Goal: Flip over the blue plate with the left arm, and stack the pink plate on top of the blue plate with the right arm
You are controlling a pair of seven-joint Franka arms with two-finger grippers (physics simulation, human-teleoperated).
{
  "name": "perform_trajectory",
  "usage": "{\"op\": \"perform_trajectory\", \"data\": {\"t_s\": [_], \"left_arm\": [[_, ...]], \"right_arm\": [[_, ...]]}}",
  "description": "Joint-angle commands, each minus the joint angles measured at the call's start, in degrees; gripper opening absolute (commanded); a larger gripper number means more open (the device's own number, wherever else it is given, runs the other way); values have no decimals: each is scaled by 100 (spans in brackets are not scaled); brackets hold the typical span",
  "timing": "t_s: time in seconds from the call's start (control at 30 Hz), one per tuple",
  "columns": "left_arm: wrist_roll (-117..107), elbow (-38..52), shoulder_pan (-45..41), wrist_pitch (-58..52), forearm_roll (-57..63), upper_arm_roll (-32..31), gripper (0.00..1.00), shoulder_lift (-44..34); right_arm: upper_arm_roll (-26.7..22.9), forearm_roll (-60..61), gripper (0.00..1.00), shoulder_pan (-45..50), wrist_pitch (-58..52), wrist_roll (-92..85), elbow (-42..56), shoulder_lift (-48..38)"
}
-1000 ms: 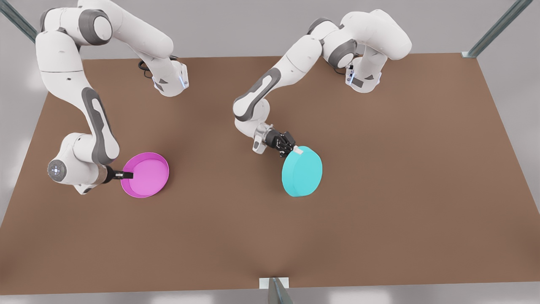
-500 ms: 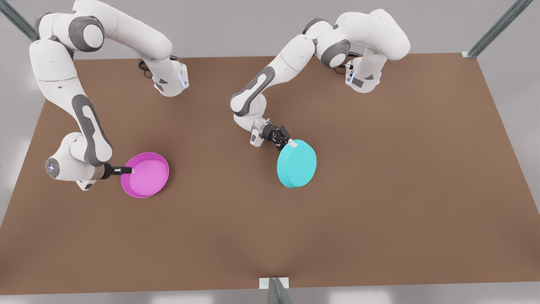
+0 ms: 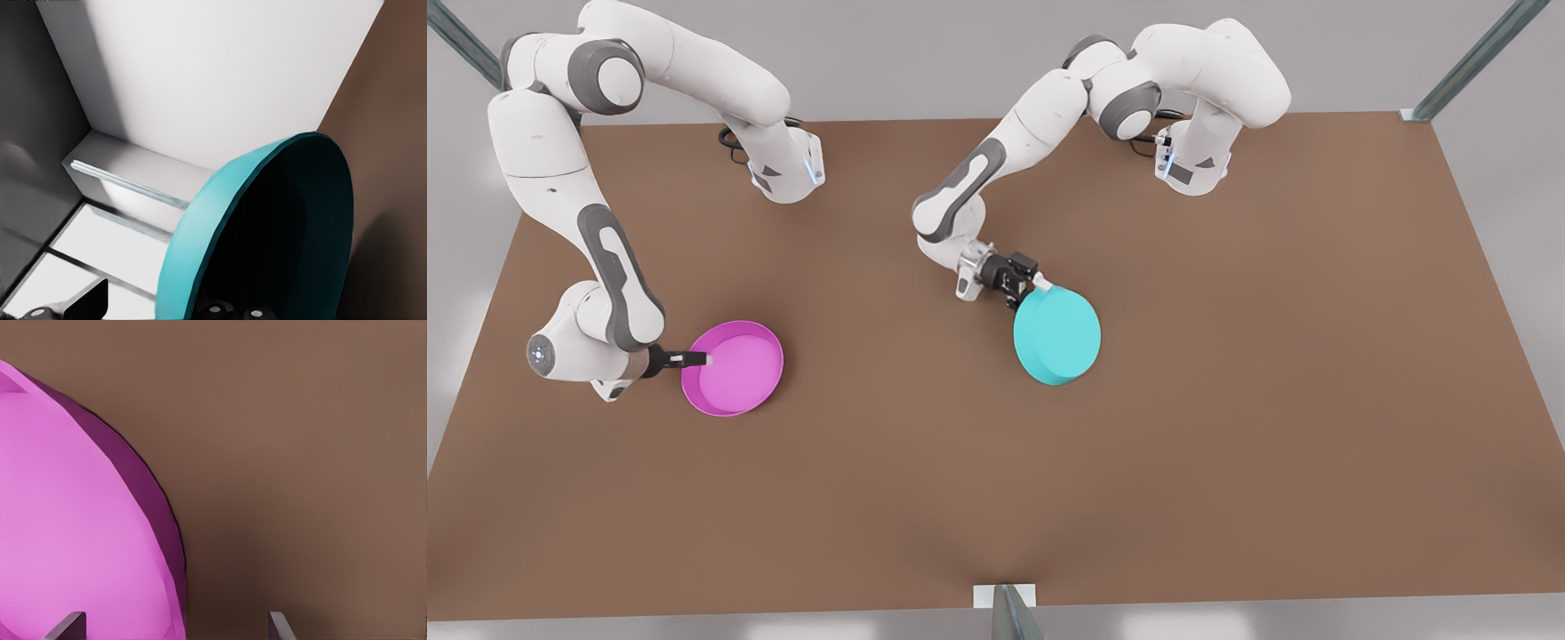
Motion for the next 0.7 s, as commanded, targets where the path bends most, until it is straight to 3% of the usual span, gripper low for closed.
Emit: {"op": "perform_trajectory", "data": {"t_s": [0.0,0.07,0.3,0.4,0.47,0.53,0.6,0.67], "left_arm": [[3,60,-9,-9,105,-1,100,18],[3,227,-36,-9,-53,-45,100,62],[3,1124,-36,35,-1696,-282,100,142],[3,1554,-36,44,-2584,-291,100,142],[-181,1836,-36,35,-3094,-370,100,133],[-374,1958,-1,88,-3332,-466,100,133],[-709,2354,114,264,-4034,-467,100,124],[-928,2556,184,369,-4667,-458,100,106]], "right_arm": [[-2,0,100,-1,0,0,0,0],[-2,0,98,-1,0,0,0,0],[-2,0,75,8,0,-9,0,17],[-2,0,71,8,0,-18,0,17],[-2,0,55,8,0,-44,0,17],[-2,9,50,8,0,-79,0,17],[-2,0,39,8,-9,-88,0,17],[-2,0,36,25,-9,-88,0,17]]}}
